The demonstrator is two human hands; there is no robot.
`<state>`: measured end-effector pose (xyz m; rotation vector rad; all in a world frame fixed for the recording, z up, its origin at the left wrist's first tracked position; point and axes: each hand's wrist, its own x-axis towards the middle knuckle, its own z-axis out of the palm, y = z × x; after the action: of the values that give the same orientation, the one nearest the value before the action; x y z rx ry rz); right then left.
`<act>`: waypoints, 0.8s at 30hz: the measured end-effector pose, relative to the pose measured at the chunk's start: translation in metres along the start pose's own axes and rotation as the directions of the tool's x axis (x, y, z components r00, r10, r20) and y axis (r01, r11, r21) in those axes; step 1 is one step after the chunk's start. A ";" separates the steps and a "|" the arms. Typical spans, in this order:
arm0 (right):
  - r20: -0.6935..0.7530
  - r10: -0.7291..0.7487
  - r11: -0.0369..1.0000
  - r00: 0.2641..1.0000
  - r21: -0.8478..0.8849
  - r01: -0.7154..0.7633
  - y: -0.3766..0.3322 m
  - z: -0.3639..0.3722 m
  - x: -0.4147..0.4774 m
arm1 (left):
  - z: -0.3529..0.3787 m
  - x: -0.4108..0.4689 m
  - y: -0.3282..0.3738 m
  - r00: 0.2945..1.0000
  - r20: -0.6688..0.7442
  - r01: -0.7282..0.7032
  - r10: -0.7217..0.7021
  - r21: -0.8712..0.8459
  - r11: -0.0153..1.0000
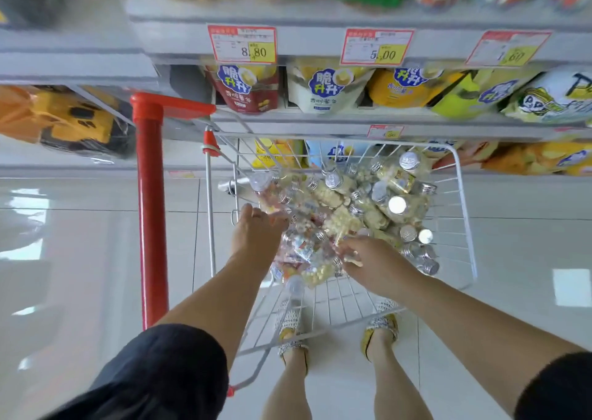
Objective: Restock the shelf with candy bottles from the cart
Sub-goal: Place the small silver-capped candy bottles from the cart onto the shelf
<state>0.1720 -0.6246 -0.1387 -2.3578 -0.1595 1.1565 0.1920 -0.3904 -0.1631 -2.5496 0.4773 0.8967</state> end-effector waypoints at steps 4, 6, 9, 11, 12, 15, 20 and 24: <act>-0.002 0.018 0.999 1.000 -0.035 -0.018 0.002 -0.005 -0.002 | -0.012 -0.002 -0.007 0.999 -0.050 0.010 -0.013 -0.054 0.998; -0.017 -0.005 1.000 1.000 0.001 0.005 -0.011 -0.011 0.000 | -0.025 -0.014 -0.012 0.993 -0.108 0.035 -0.055 -0.178 0.983; -0.047 -0.054 0.997 0.997 0.055 0.056 -0.045 -0.026 0.016 | -0.050 -0.043 -0.018 0.977 -0.173 0.052 -0.124 -0.370 0.928; -0.090 -0.102 0.990 0.991 0.090 0.110 -0.066 -0.037 0.035 | -0.065 -0.062 -0.026 0.948 -0.240 0.079 -0.208 -0.456 0.886; -0.099 -0.124 0.986 0.987 0.099 0.134 -0.076 -0.043 0.046 | -0.073 -0.071 -0.032 0.928 -0.270 0.091 -0.256 -0.502 0.860; -0.093 -0.206 0.974 0.974 0.078 0.214 -0.097 -0.047 0.080 | -0.089 -0.097 -0.053 0.827 -0.408 0.056 -0.386 -0.623 0.780; 0.001 -0.220 0.968 0.975 -0.124 0.219 -0.112 -0.026 0.134 | -0.093 -0.118 -0.074 0.721 -0.517 -0.004 -0.462 -0.669 0.743; -0.011 -0.240 0.930 0.971 -0.288 0.227 -0.102 -0.005 0.172 | -0.077 -0.122 -0.077 0.726 -0.513 0.016 -0.459 -0.654 0.756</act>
<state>0.2958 -0.4837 -0.2083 -2.5236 -0.6119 1.0176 0.1749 -0.3372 -0.0093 -3.4144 -0.0364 -0.0223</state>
